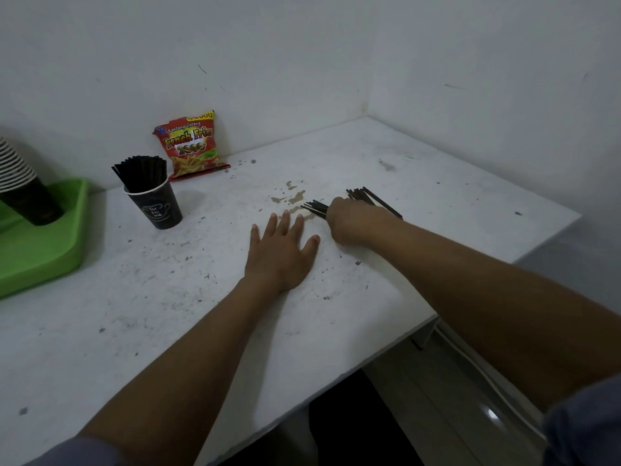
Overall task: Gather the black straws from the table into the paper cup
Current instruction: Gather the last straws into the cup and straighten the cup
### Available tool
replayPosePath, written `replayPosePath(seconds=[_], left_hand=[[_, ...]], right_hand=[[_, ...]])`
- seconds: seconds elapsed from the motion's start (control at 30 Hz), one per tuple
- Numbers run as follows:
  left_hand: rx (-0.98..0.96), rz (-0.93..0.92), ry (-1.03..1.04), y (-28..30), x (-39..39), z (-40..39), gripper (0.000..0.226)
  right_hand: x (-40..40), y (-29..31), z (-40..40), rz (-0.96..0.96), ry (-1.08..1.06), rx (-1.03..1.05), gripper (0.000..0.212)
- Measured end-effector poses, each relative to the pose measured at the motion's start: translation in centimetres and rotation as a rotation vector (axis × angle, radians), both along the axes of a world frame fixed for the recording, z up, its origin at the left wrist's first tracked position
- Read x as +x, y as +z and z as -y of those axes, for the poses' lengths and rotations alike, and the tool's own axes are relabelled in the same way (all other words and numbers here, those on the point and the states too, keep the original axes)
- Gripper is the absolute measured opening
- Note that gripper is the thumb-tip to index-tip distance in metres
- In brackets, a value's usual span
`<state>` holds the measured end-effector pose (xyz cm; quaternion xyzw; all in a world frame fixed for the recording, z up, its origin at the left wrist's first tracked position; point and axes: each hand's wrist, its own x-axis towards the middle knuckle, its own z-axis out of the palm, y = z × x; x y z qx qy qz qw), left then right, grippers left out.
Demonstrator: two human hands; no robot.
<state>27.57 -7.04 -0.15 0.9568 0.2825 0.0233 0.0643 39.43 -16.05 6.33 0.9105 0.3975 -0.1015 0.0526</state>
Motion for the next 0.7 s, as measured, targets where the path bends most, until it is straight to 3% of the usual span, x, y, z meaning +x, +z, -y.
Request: replayPosePath(seconds=[0.17, 0.27, 0.33, 0.5, 0.7], left_hand=[[-0.008, -0.007, -0.001, 0.1, 0.0, 0.0, 0.074], [-0.007, -0.002, 0.003, 0.0, 0.0, -0.1, 0.075], [-0.007, 0.004, 0.003, -0.1, 0.0, -0.2, 0.075], [-0.013, 0.014, 0.0, -0.1, -0.1, -0.1, 0.074], [-0.02, 0.054, 0.002, 0.1, -0.3, 0.2, 0.072]], right_hand=[[1.6, 1.2, 0.6, -0.124, -0.054, 0.187, 0.03], [2.3, 1.3, 0.6, -0.138, -0.035, 0.247, 0.015], [2.4, 1.1, 0.5, -0.132, -0.007, 0.228, 0.01], [2.0, 1.0, 0.2, -0.098, 0.057, 0.176, 0.028], [1.0, 3.1, -0.5, -0.049, 0.052, -0.003, 0.021]])
